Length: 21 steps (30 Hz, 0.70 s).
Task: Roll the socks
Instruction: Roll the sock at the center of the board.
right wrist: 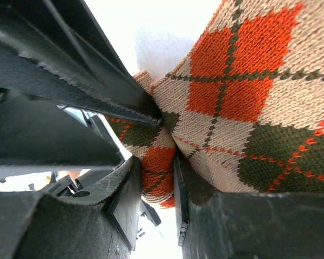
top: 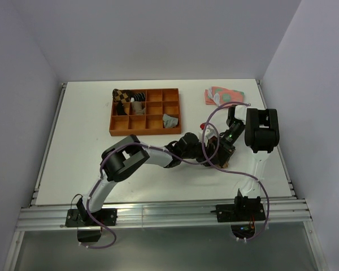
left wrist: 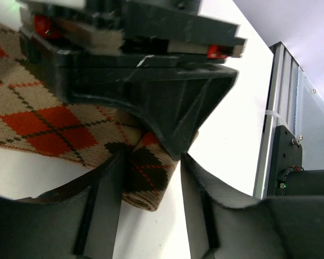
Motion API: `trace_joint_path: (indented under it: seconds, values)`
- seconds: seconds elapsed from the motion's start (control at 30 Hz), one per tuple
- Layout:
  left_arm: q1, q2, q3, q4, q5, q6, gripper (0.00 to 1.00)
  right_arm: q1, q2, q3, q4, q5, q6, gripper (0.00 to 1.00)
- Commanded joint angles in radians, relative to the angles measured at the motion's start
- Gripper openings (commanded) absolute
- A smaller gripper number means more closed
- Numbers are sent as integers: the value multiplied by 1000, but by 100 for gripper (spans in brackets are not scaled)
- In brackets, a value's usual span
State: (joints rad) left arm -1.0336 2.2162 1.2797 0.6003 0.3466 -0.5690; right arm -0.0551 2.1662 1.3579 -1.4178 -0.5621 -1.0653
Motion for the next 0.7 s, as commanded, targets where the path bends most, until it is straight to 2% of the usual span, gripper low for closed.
trace_joint_path:
  seconds: [0.0,0.13,0.23,0.37,0.53,0.67]
  values:
    - [0,20,-3,38,22,-29,47,-6,20,30,72,31,-1,18]
    - [-2,31,-10,9,2,-49,35,-5,6,24,94,18,10,19]
    - [-5,34,-6,-33,-29,-60,23,-5,-23,7,132,13,30,21]
    - [-16,30,9,-112,-76,-81,0,-6,-92,-38,239,21,99,29]
    - [-34,2,14,-259,-156,-140,0,-6,-258,-141,390,31,137,40]
    - [-46,-16,18,-358,-213,-192,0,-11,-373,-193,486,34,209,44]
